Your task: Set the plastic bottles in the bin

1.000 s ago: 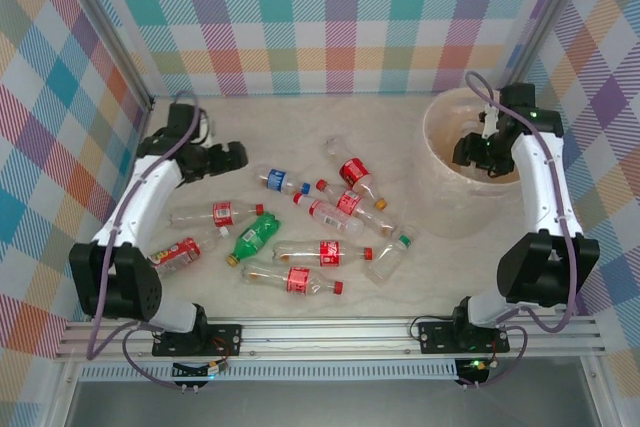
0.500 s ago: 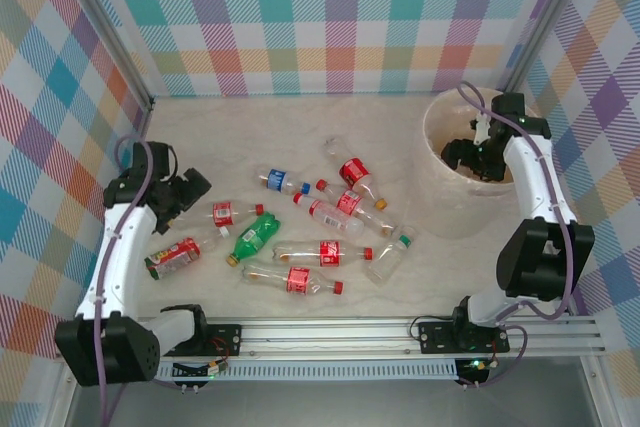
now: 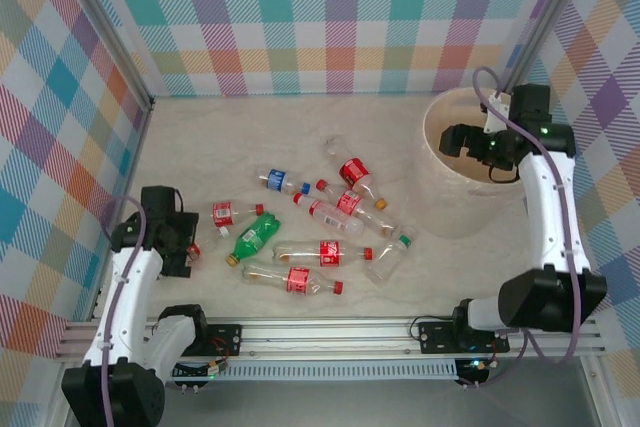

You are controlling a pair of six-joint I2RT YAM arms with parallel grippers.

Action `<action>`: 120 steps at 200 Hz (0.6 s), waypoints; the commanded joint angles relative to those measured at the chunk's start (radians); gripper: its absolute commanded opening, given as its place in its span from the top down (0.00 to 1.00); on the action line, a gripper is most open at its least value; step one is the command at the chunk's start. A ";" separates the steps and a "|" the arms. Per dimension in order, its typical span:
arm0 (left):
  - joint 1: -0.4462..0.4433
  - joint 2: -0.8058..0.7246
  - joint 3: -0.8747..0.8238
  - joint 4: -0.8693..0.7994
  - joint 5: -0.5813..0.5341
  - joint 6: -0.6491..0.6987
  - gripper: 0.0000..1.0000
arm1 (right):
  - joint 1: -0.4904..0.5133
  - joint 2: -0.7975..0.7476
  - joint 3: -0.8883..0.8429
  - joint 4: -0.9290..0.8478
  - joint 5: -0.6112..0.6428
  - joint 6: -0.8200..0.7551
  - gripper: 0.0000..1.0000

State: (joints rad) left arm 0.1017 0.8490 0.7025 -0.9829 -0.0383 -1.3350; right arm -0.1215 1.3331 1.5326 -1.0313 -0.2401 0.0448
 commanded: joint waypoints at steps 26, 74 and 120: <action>0.014 0.047 -0.096 0.165 -0.018 -0.149 0.09 | -0.004 -0.040 0.015 -0.007 -0.104 0.010 0.01; 0.015 0.132 -0.078 0.261 -0.104 -0.112 0.06 | -0.003 -0.058 0.008 -0.054 -0.158 -0.015 0.01; 0.014 0.140 -0.195 0.401 -0.130 -0.202 0.09 | -0.003 -0.061 0.004 -0.083 -0.164 -0.026 0.01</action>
State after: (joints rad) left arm 0.1028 0.9718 0.5667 -0.6662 -0.1349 -1.4799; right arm -0.1215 1.2900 1.5436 -1.0828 -0.3656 0.0360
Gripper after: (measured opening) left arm 0.911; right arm 0.987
